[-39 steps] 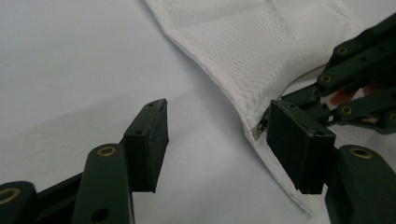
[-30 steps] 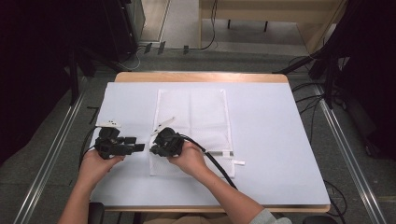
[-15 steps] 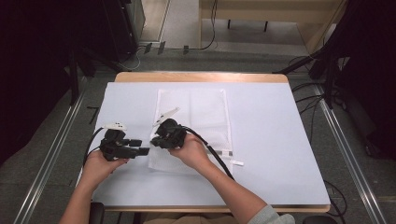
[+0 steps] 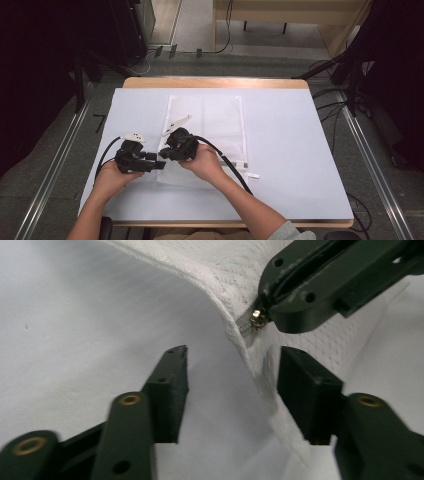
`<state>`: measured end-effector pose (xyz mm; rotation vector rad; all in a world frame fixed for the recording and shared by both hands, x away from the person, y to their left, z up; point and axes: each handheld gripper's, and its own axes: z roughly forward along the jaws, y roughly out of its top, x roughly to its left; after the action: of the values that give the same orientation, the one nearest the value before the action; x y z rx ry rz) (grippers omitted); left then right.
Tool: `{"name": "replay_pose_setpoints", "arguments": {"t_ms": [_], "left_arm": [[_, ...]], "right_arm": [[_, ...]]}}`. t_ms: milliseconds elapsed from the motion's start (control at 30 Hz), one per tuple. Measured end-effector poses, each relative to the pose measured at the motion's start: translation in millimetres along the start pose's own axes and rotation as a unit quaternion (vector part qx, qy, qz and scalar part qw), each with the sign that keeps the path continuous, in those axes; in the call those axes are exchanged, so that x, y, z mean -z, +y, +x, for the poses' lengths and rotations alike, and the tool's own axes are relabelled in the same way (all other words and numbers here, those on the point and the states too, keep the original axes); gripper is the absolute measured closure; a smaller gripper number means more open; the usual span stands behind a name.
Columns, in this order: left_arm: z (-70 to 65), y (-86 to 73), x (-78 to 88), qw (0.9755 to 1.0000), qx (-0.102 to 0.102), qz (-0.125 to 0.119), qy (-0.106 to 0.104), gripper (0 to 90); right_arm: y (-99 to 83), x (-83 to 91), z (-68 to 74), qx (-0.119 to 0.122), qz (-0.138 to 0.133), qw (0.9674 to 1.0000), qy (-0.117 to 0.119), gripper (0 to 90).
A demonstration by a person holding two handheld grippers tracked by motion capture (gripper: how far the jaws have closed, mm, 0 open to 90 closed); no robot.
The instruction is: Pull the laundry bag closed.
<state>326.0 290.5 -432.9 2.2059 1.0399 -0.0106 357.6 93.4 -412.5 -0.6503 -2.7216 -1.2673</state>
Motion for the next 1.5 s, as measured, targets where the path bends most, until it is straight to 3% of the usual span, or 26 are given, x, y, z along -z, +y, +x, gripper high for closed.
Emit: {"name": "replay_pose_setpoints", "arguments": {"t_ms": [167, 300, 433, 667, 1100, 1500], "left_arm": [[-2.8, 1.0, -3.4, 0.9997, -0.014, 0.019, 0.001, 57.4], [-3.2, 2.3, -4.2, 0.9996, -0.004, 0.027, -0.007, 70.1], [-4.7, 3.8, -4.0, 0.9993, -0.013, 0.035, -0.005, 76.6], [-6.4, 6.5, -5.9, 0.9986, -0.004, 0.051, -0.008, 85.3], [-7.1, 9.9, -7.5, 0.9979, 0.009, 0.064, -0.005, 87.7], [-4.2, 9.1, -4.2, 0.9983, 0.009, 0.056, -0.016, 88.3]], "right_arm": [[-0.7, 0.2, 2.8, 0.006, 0.001, 0.9999, 0.011, 88.1], [-1.9, -0.9, 3.1, 0.010, 0.008, 0.9997, 0.021, 88.1], [-4.1, -1.4, 2.2, 0.003, 0.010, 0.9995, 0.029, 88.1], [-5.6, -2.8, 1.9, 0.005, 0.016, 0.9992, 0.035, 88.1], [-12.1, -6.9, -1.3, 0.003, 0.013, 0.9998, 0.017, 88.2], [-15.5, -6.8, -1.0, 0.009, 0.007, 0.9999, 0.006, 88.5]]}}
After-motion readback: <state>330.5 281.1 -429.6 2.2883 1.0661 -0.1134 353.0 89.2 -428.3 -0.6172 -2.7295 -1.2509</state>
